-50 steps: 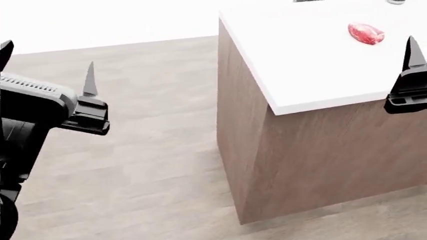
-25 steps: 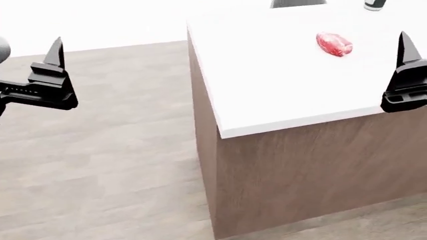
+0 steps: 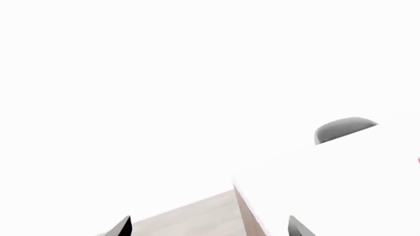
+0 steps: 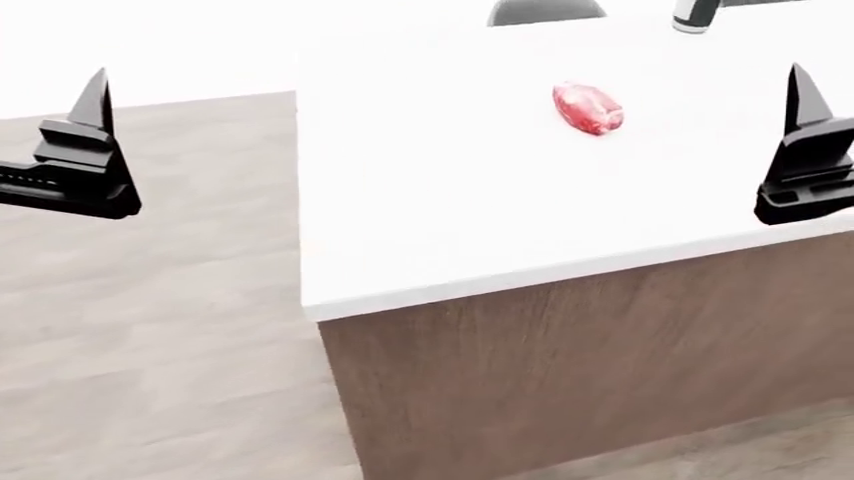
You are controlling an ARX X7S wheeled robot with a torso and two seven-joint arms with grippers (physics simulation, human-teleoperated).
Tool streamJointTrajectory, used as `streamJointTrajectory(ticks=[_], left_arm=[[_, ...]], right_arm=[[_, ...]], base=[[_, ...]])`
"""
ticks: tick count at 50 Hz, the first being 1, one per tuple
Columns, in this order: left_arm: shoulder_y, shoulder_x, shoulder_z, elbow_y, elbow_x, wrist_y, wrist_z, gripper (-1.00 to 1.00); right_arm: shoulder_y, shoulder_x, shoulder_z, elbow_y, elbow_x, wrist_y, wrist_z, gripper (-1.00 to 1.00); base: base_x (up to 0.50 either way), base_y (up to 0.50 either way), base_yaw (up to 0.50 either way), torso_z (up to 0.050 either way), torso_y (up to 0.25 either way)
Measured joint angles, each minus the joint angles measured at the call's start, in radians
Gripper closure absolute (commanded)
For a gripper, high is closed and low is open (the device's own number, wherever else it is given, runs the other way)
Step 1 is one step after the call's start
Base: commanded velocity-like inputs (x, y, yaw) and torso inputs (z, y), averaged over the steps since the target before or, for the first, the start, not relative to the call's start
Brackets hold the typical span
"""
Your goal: Pick the pork chop from the counter and place it in the cabinet.
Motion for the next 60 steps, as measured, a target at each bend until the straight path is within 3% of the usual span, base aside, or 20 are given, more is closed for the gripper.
streamJointTrajectory(ticks=[50, 60], left_arm=[[0.082, -0.011, -0.022, -0.002, 0.059, 0.036, 0.035, -1.00], [0.097, -0.015, -0.032, -0.007, 0.067, 0.044, 0.043, -1.00]], right_arm=[[-0.024, -0.030, -0.075, 0.010, -0.075, -0.041, -0.034, -1.00], [0.037, -0.106, -0.124, 0.075, 0.079, 0.018, 0.051, -1.00]], base=[[-0.38, -0.27, 0.00, 0.000, 0.002], [0.00, 0.00, 0.00, 0.000, 0.000]])
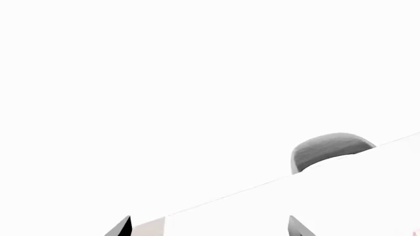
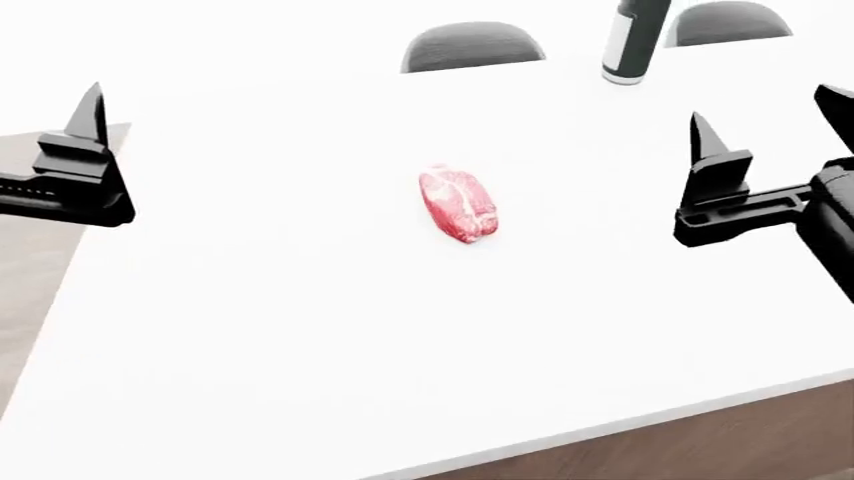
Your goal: Pick the pork chop from the counter and place it in the cabinet.
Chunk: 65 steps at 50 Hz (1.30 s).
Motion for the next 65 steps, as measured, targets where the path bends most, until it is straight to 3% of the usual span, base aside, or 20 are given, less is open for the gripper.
streamJointTrajectory(ticks=[10, 30, 65], left_arm=[[0.049, -0.007, -0.034, -0.002, 0.010, 0.020, 0.012, -1.00], [0.203, -0.008, -0.119, -0.049, 0.104, 0.087, 0.106, -1.00], [0.207, 0.031, -0.056, -0.099, 0.194, 0.101, 0.149, -1.00]], right_arm=[[0.102, -0.147, -0.128, 0.095, 0.116, 0.046, 0.025, -1.00], [0.260, -0.361, -0.384, 0.325, -0.049, 0.044, -0.073, -1.00], [0.257, -0.442, -0.514, 0.548, -0.205, -0.068, -0.205, -1.00]], base=[[0.00, 0.00, 0.00, 0.000, 0.000], [0.00, 0.00, 0.00, 0.000, 0.000], [0.00, 0.00, 0.00, 0.000, 0.000]])
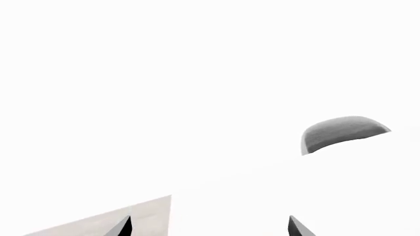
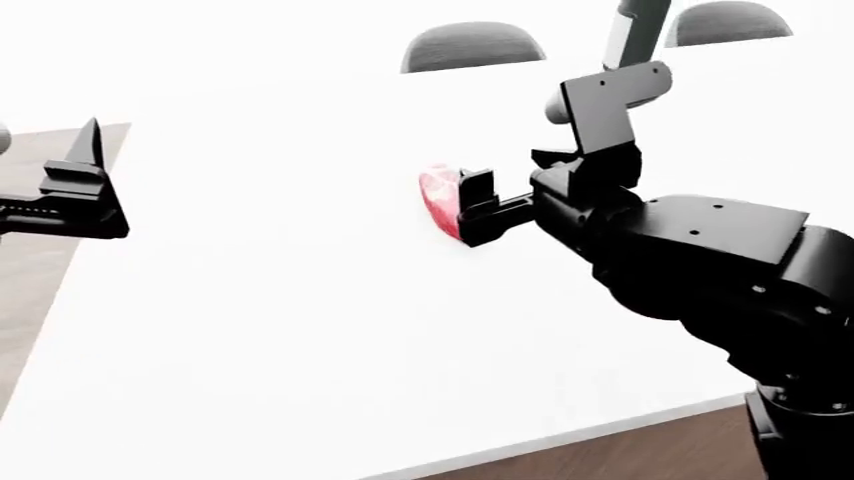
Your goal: Pick the pork chop from the counter and place it in the cabinet.
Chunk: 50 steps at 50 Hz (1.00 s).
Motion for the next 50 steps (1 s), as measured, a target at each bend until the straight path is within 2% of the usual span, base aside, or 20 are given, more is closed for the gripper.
streamJointTrajectory(ticks=[20, 50], left_arm=[[0.015, 0.005, -0.005, 0.000, 0.004, 0.009, 0.004, -1.00], [0.007, 0.038, 0.055, -0.047, 0.079, 0.022, 0.030, -1.00]], right_arm=[[-0.052, -0.018, -0.035, 0.052, -0.031, -0.044, -0.030, -1.00], [-0.066, -0.050, -0.103, 0.217, -0.110, -0.122, -0.127, -1.00]], base=[[0.00, 0.00, 0.00, 0.000, 0.000], [0.00, 0.00, 0.00, 0.000, 0.000]])
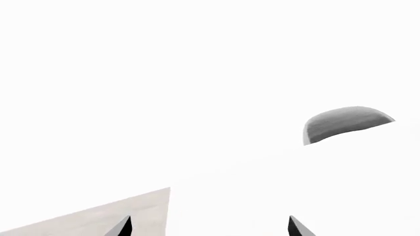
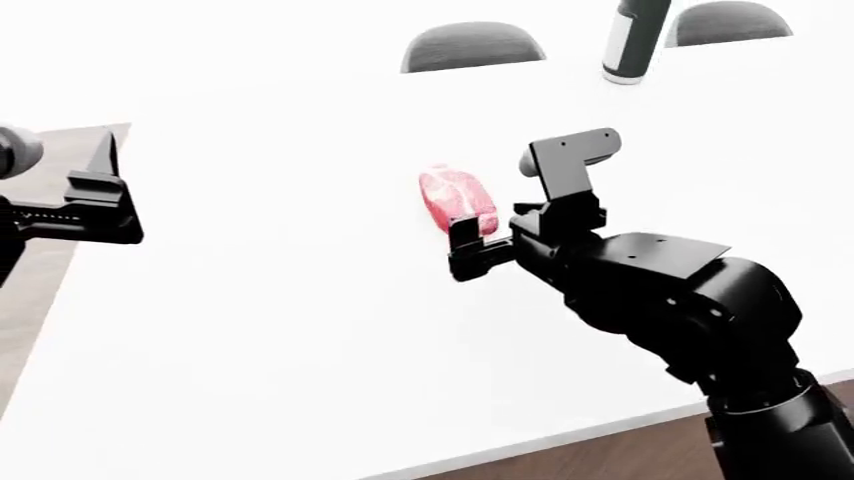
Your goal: Pick the pork chop from the counter and place it in the cabinet.
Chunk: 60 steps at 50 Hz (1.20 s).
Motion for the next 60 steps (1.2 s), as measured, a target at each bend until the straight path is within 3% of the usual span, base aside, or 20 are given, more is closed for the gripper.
streamJointTrajectory(ticks=[25, 26, 42, 53, 60], left_arm=[[-0.015, 0.031, 0.063, -0.048, 0.074, 0.015, 0.027, -1.00], [-0.015, 0.031, 0.064, -0.049, 0.075, 0.015, 0.028, -1.00], [-0.033, 0.041, 0.082, -0.062, 0.087, 0.012, 0.032, -1.00], [-0.033, 0.027, 0.050, -0.036, 0.050, 0.007, 0.017, -1.00], [-0.051, 0.011, 0.024, 0.002, -0.015, -0.017, -0.013, -1.00]], right_arm=[[0.006, -0.064, -0.062, 0.166, -0.120, -0.124, -0.127, -1.00], [0.006, -0.066, -0.063, 0.171, -0.124, -0.130, -0.131, 1.00], [-0.025, -0.046, -0.060, 0.131, -0.113, -0.149, -0.105, 1.00], [-0.078, 0.051, 0.003, -0.123, -0.010, -0.092, 0.033, 1.00], [-0.125, 0.178, 0.129, -0.374, 0.141, -0.042, 0.196, 1.00]], base=[[0.00, 0.00, 0.00, 0.000, 0.000], [0.00, 0.00, 0.00, 0.000, 0.000], [0.00, 0.00, 0.00, 0.000, -0.002], [0.00, 0.00, 0.00, 0.000, 0.000], [0.07, 0.35, 0.00, 0.000, 0.000]])
